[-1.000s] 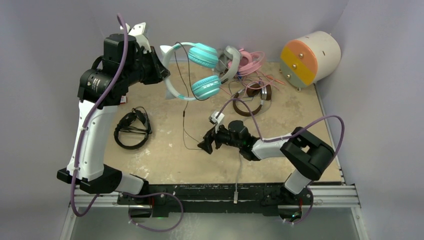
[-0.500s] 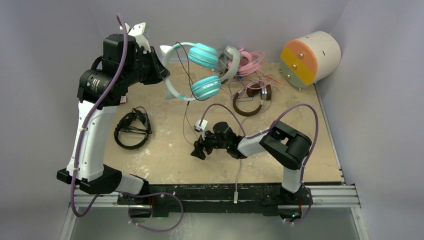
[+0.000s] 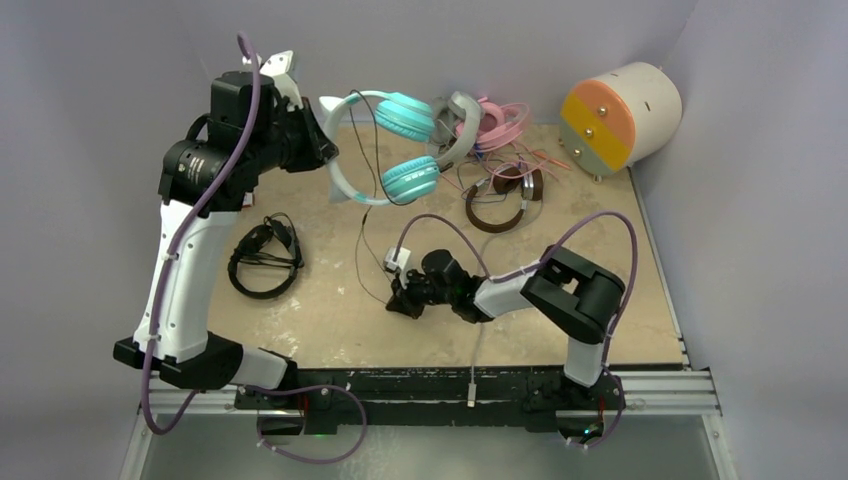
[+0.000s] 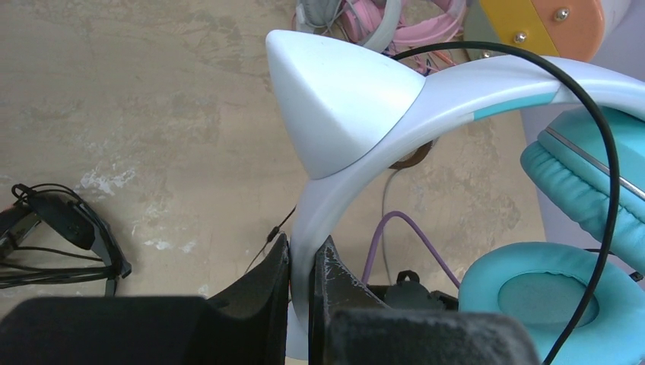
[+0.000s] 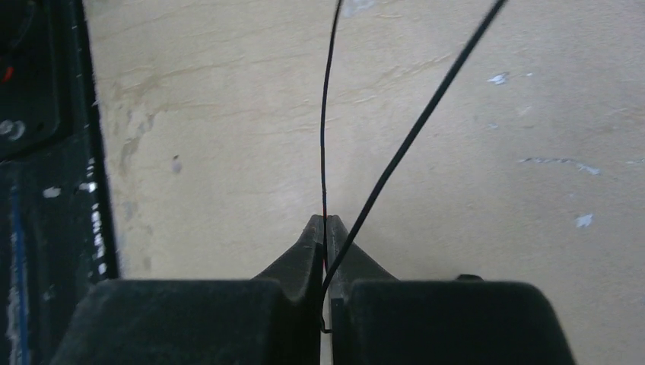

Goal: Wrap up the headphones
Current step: Wrap the headphones cable around the headphones.

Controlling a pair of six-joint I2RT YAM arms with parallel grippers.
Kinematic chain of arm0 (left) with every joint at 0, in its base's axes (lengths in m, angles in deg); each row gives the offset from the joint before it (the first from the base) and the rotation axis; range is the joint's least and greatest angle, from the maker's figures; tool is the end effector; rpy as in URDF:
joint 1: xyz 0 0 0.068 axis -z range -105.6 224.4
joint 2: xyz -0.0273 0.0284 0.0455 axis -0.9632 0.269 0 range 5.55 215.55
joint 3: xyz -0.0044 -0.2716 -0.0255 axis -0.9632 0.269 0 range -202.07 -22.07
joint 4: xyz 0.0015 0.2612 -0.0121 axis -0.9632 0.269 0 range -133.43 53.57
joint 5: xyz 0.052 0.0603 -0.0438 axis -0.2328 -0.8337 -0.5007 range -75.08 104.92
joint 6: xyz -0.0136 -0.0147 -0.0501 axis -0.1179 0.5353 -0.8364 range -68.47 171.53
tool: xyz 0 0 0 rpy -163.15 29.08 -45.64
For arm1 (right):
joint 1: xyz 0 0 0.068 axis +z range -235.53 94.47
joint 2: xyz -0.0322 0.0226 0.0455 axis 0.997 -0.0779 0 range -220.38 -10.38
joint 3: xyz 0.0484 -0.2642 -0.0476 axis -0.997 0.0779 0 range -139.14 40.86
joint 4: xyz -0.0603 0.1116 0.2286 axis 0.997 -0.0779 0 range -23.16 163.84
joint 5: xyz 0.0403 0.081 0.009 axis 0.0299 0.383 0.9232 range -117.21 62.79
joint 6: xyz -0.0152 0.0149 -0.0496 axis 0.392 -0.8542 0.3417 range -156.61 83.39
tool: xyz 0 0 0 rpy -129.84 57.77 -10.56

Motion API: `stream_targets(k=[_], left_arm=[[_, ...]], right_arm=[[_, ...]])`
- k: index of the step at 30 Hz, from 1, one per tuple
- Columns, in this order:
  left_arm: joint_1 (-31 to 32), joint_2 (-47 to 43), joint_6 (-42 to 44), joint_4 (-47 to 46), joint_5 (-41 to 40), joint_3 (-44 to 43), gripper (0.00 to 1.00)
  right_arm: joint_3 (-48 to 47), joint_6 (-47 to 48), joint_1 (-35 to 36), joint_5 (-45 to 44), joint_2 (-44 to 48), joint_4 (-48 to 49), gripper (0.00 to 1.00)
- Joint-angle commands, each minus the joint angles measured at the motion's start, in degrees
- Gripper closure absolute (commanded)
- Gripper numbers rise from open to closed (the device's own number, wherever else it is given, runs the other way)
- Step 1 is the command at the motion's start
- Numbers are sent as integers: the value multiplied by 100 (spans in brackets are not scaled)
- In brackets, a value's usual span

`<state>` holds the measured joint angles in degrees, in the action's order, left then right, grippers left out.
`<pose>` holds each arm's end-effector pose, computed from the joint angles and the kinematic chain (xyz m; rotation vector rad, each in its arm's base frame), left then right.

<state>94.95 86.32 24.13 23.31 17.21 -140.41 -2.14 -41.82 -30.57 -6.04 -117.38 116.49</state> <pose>0.2158 -0.0824 0.5176 -0.1023 2.1243 -0.5460 0.1952 0.3008 0.1330 -1.0998 1.7499 1.0335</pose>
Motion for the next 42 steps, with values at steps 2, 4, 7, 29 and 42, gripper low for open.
stream_targets(k=[2, 4, 7, 29, 42], left_arm=[[-420, -23, -121, -817, 277, 157, 100], [-593, 90, -175, -964, 464, 302, 100], [-818, 321, -223, -1151, 373, 407, 100], [-1418, 325, -540, -2076, -46, 1653, 100], [-2046, 797, -798, -2153, 1102, 1449, 100]], right_arm=[[503, -41, 307, 47, 1153, -39, 100], [670, -4, 471, -15, 1630, -256, 100], [769, 210, 870, -231, 2446, -934, 100], [-266, -841, 1649, -2741, 6472, -6553, 100], [-532, -1437, 1650, -2689, 6994, -7701, 100]])
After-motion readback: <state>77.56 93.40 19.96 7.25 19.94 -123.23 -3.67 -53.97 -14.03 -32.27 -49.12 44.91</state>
